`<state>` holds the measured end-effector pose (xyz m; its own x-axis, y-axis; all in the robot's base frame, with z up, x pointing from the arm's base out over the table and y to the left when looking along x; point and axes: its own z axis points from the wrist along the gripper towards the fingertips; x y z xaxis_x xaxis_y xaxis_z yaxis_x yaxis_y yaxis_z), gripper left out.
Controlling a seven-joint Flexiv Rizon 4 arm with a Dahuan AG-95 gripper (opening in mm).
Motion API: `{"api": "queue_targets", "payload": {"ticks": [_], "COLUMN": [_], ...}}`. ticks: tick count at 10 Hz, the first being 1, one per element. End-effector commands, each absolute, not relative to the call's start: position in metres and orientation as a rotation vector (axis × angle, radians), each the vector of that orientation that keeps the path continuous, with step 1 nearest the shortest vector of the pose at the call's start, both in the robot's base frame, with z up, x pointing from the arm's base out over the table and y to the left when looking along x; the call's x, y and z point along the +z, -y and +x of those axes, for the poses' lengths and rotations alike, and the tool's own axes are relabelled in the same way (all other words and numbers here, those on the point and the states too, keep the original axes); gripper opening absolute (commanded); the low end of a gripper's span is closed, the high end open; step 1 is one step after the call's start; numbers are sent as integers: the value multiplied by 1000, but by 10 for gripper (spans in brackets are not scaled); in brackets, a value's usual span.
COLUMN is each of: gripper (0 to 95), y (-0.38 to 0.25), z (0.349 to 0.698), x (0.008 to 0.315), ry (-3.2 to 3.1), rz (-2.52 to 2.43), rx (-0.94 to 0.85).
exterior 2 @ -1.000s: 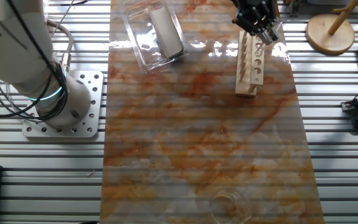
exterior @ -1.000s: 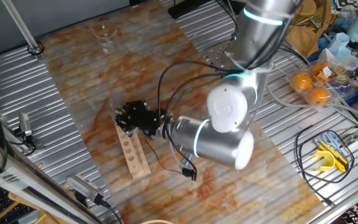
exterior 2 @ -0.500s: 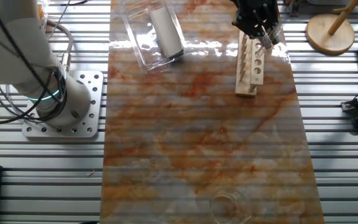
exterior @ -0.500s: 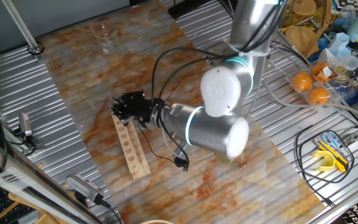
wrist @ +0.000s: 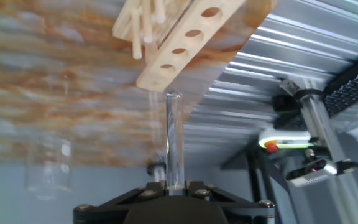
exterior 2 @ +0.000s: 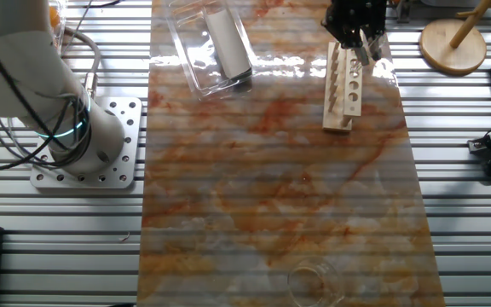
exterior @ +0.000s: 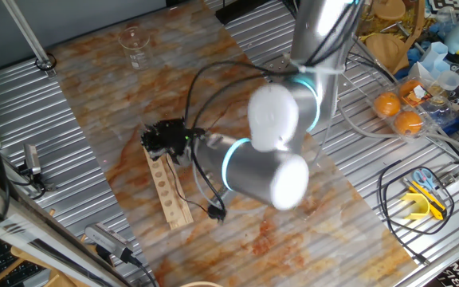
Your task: Pour out the test tube
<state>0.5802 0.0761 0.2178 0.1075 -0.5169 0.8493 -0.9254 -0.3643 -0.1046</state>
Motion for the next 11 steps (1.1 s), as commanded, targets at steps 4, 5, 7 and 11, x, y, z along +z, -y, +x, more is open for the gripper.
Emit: {"api": "queue_targets", "payload": {"ticks": [4,5,7,11], "gripper": [0,0,0,0], "y": [-64,-59,-53,-26], "z": [579,579,580,573], "x": [216,215,212,212], "ry": [1520,1542,1507,1494], "rz": [2028,2039,2049,2080], "rx": [1009,975,961,935]}}
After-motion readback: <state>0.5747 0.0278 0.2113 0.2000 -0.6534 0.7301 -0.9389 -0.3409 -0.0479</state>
